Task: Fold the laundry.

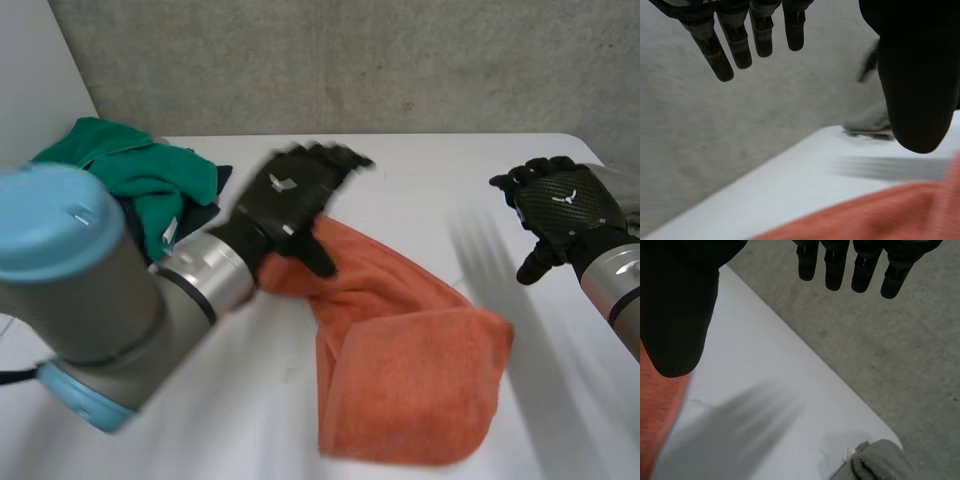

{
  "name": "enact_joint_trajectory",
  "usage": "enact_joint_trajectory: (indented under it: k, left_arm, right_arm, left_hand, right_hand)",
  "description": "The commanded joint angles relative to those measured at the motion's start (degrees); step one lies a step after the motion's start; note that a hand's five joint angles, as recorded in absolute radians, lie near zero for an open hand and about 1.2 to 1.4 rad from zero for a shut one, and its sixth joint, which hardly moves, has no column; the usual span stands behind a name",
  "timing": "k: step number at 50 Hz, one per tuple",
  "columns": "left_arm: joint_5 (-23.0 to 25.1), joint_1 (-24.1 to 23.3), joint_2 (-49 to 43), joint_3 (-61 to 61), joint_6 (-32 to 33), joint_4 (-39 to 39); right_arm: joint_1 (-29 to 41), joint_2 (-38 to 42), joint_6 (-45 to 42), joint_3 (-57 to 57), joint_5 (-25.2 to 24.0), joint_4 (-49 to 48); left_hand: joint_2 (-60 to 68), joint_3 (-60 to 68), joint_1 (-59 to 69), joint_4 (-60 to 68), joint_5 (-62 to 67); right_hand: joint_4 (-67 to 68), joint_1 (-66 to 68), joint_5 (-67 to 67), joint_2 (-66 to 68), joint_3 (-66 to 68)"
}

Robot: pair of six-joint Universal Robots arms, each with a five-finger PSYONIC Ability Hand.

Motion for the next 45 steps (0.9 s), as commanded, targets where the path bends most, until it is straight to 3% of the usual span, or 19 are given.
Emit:
enact_joint_trajectory:
  k: [1, 6, 11, 20, 21, 24, 25, 26, 30, 33, 39, 45]
  left_arm:
    - [0.1, 7.7, 1.6, 0.2, 1.2, -1.3]
    - [0.2, 10.6, -5.2, 1.9, 6.7, -1.0]
    - [1.0, 13.1, -15.8, 8.6, 14.6, -3.8]
    - [1.2, 12.5, -30.5, 23.0, 17.9, -11.1]
    - [1.2, 12.4, -31.8, 24.4, 18.0, -11.3]
    - [0.9, 11.9, -35.8, 29.7, 18.1, -11.8]
    - [0.8, 11.7, -36.4, 31.0, 18.2, -11.7]
    - [0.6, 11.2, -36.8, 33.0, 18.1, -11.3]
    - [-2.5, 10.3, -36.5, 39.9, 18.0, -6.9]
    - [-6.7, 10.2, -34.9, 44.2, 17.2, 1.6]
    - [-11.7, 11.1, -27.6, 44.8, 14.6, 17.5]
    - [-11.2, 11.8, -22.1, 38.8, 12.3, 16.6]
  right_arm:
    - [0.2, -2.7, -0.5, -2.8, -2.2, 14.4]
    - [0.4, -2.2, -4.3, -1.4, -4.6, 20.9]
    - [5.0, -1.2, -8.7, 2.3, -5.9, 20.3]
    - [12.0, 2.2, -8.9, 9.9, -5.1, 5.6]
    - [12.2, 2.9, -8.9, 10.2, -5.0, 4.1]
    - [13.6, 7.2, -9.0, 9.6, -3.1, 0.0]
    - [13.5, 9.4, -9.1, 8.0, -0.9, -1.7]
    - [13.5, 10.3, -9.1, 6.7, 0.6, -2.3]
    - [13.2, 13.2, -10.4, -1.8, 9.5, -6.4]
    - [13.1, 13.4, -12.9, -10.1, 14.7, -12.0]
    - [13.0, 12.1, -13.5, -19.4, 14.5, -24.4]
    - [13.1, 7.8, -12.2, -22.4, 11.0, -31.3]
  left_hand:
    - [-0.1, -0.3, 0.7, 0.3, 0.4]
    - [0.9, 0.7, 1.7, 1.3, 1.4]
    - [1.4, 1.2, 2.2, 1.8, 2.0]
    - [2.9, 2.7, 3.7, 3.3, 3.5]
    - [5.9, 5.7, 6.7, 6.3, 6.5]
    - [42.6, 42.5, 43.5, 43.0, 43.2]
    - [58.1, 57.9, 58.9, 58.5, 58.7]
    - [66.2, 66.0, 67.1, 66.6, 66.8]
    - [66.3, 66.1, 67.1, 66.7, 66.9]
    - [66.3, 66.1, 67.1, 66.7, 66.9]
    - [66.3, 66.1, 67.1, 66.7, 66.9]
    - [66.3, 66.1, 67.1, 66.7, 66.9]
  right_hand:
    - [-1.6, -2.6, -2.3, -2.0, -1.6]
    - [-1.6, -2.6, -2.3, -2.0, -1.6]
    - [-0.8, -1.9, -1.5, -1.2, -0.8]
    - [4.0, 3.0, 3.3, 3.7, 4.0]
    - [6.2, 5.2, 5.5, 5.8, 6.2]
    - [29.7, 28.7, 29.0, 29.3, 29.7]
    - [58.2, 57.2, 57.6, 57.9, 58.3]
    - [68.3, 67.3, 67.6, 67.9, 68.3]
    - [68.4, 67.4, 67.7, 68.0, 68.4]
    - [68.4, 67.4, 67.7, 68.0, 68.4]
    - [68.4, 67.4, 67.7, 68.0, 68.4]
    - [68.4, 67.4, 67.7, 68.0, 68.4]
